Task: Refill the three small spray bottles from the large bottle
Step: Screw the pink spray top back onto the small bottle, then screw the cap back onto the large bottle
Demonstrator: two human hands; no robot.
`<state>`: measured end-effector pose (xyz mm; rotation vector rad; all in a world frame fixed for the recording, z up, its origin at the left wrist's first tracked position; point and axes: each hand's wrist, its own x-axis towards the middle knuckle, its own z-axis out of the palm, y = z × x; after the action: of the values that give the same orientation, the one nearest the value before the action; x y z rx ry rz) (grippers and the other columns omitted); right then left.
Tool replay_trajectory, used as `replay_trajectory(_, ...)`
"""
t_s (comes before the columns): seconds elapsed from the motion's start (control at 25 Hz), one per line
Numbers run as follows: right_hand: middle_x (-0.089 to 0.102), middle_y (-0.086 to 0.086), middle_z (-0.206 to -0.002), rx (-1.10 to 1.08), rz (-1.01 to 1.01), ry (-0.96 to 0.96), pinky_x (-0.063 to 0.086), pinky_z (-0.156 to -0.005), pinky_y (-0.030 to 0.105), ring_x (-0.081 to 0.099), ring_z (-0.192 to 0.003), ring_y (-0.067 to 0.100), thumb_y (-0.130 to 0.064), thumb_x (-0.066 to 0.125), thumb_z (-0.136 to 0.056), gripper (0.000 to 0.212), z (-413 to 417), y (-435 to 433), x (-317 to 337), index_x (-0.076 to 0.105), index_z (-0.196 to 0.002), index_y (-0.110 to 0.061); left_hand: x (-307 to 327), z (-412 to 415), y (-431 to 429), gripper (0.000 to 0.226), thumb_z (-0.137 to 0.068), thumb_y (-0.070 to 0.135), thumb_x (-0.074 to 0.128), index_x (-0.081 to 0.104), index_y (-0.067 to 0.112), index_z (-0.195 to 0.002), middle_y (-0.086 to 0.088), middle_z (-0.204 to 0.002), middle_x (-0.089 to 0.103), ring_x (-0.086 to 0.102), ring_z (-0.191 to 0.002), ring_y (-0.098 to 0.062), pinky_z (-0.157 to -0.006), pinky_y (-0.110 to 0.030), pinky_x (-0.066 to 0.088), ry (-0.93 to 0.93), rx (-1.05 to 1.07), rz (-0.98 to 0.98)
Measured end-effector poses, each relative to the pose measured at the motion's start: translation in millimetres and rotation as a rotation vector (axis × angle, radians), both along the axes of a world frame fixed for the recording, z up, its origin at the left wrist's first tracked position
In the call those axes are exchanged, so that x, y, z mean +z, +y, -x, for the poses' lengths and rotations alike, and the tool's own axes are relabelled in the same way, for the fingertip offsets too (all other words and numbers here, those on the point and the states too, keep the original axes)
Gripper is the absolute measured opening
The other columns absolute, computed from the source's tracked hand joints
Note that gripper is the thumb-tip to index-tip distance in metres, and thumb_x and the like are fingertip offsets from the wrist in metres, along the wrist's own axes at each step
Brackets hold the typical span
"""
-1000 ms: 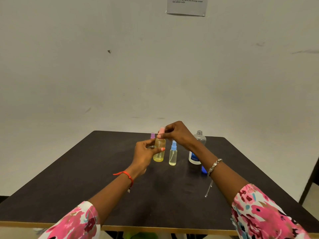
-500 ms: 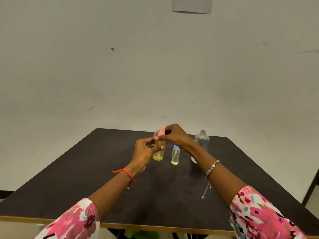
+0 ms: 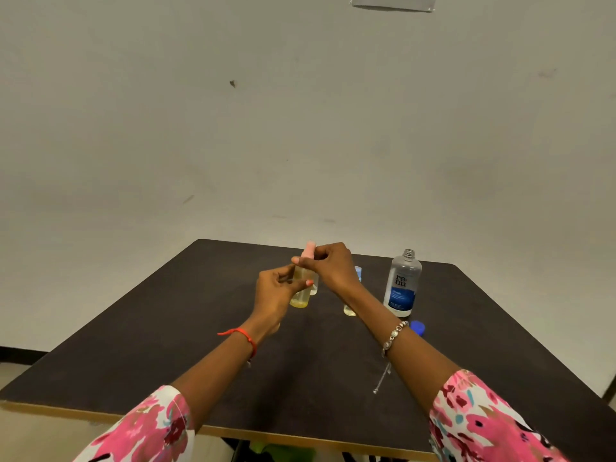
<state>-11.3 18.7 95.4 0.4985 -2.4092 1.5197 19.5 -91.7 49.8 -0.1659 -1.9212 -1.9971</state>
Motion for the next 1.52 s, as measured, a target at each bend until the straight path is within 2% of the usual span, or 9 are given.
replay_trajectory(0.12, 0.061, 0.005, -0.087, 0.062, -0.046, -0.1, 0.044, -0.058, 0.013, 0.058, -0.081, 0.015, -0.026, 0.071, -0.078, 0.036, 6.8, -8.2, -10.2, 0.064, -0.101, 0.0, -6.7, 3.7, -10.9, 0.036, -0.072, -0.001, 0.071, 0.065, 0.003, -0.107, -0.006, -0.093, 0.068, 0.066, -0.09, -0.016, -0.079, -0.021, 0.054, -0.01, 0.024, -0.024)
replay_trajectory(0.28, 0.061, 0.011, -0.081, 0.04, -0.109, -0.127, 0.042, -0.055, 0.013, 0.056, -0.069, 0.011, -0.026, 0.069, -0.079, 0.032, 24.0, -24.9, -26.9, 0.064, -0.093, 0.003, -22.6, 12.8, -24.1, 0.051, -0.071, -0.001, 0.072, 0.057, 0.004, -0.119, -0.012, -0.115, 0.063, 0.059, -0.111, -0.024, -0.091, -0.029, 0.048, -0.096, 0.041, -0.021)
replay_trajectory(0.48, 0.055, 0.002, -0.061, -0.011, -0.088, -0.138, 0.044, -0.059, 0.022, 0.057, -0.067, 0.017, -0.022, 0.076, -0.072, 0.03, 53.4, -50.3, -49.4, 0.066, -0.079, 0.004, -51.9, 27.7, -50.1, 0.091, -0.073, 0.03, 0.075, 0.023, 0.003, -0.143, -0.013, -0.151, 0.029, 0.023, -0.142, -0.028, -0.115, -0.038, 0.021, -0.417, 0.073, 0.567)
replay_trajectory(0.6, 0.053, 0.002, -0.06, -0.018, -0.134, -0.129, 0.037, -0.051, 0.017, 0.053, -0.059, 0.014, -0.021, 0.076, -0.072, 0.026, 67.9, -63.2, -58.1, 0.064, -0.074, 0.002, -62.0, 35.7, -62.7, 0.093, -0.074, 0.046, 0.068, 0.022, 0.004, -0.143, -0.014, -0.156, 0.013, 0.0, -0.145, -0.031, -0.116, -0.054, 0.001, -0.517, 0.007, 0.943)
replay_trajectory(0.72, 0.058, 0.014, -0.07, -0.019, -0.159, -0.116, 0.037, -0.046, 0.012, 0.053, -0.065, 0.016, -0.02, 0.076, -0.072, 0.033, 78.1, -73.2, -64.8, 0.065, -0.079, 0.01, -69.2, 44.3, -69.0, 0.09, -0.075, 0.054, 0.063, 0.026, 0.007, -0.142, -0.015, -0.156, 0.009, -0.002, -0.145, -0.034, -0.114, -0.058, 0.001, -0.58, -0.057, 1.107)
replay_trajectory(1.04, 0.06, 0.018, -0.079, -0.012, -0.202, -0.135, 0.034, -0.05, 0.012, 0.055, -0.073, 0.017, -0.024, 0.073, -0.076, 0.035, 81.6, -81.4, -69.5, 0.064, -0.085, 0.009, -78.1, 44.3, -68.4, 0.094, -0.079, 0.056, 0.056, 0.014, 0.005, -0.146, -0.016, -0.157, -0.001, -0.006, -0.145, -0.034, -0.113, -0.059, 0.001, -0.577, -0.078, 1.231)
replay_trajectory(1.24, 0.066, 0.018, -0.095, -0.01, -0.153, -0.175, 0.051, -0.071, 0.029, 0.062, -0.086, 0.024, -0.031, 0.072, -0.076, 0.045, 71.4, -64.1, -56.6, 0.062, -0.101, 0.004, -78.2, 42.0, -67.4, 0.094, -0.084, 0.059, 0.044, 0.0, 0.003, -0.146, -0.016, -0.156, -0.009, -0.012, -0.144, -0.034, -0.113, -0.059, -0.002, -0.592, -0.109, 1.305)
replay_trajectory(1.32, 0.066, 0.011, -0.085, 0.001, -0.148, -0.21, 0.053, -0.062, 0.025, 0.063, -0.073, 0.017, -0.022, 0.068, -0.081, 0.031, 63.6, -39.0, -40.5, 0.064, -0.099, 0.002, -77.2, 40.6, -67.1, 0.094, -0.086, 0.061, 0.04, -0.002, 0.003, -0.146, -0.016, -0.156, -0.011, -0.012, -0.144, -0.034, -0.113, -0.058, -0.002, -0.595, -0.11, 1.326)
replay_trajectory(1.52, 0.065, 0.012, -0.072, -0.195, -0.639, -0.493, 0.054, -0.052, 0.026, 0.062, -0.053, 0.017, -0.012, 0.07, -0.078, 0.018, 54.1, 62.5, -14.9, 0.057, -0.083, -0.001, -63.9, 36.4, -55.4, 0.092, -0.086, 0.059, 0.043, 0.004, 0.0, -0.145, -0.02, -0.156, -0.006, -0.006, -0.144, -0.038, -0.115, -0.057, 0.007, -0.729, -0.069, 1.34)
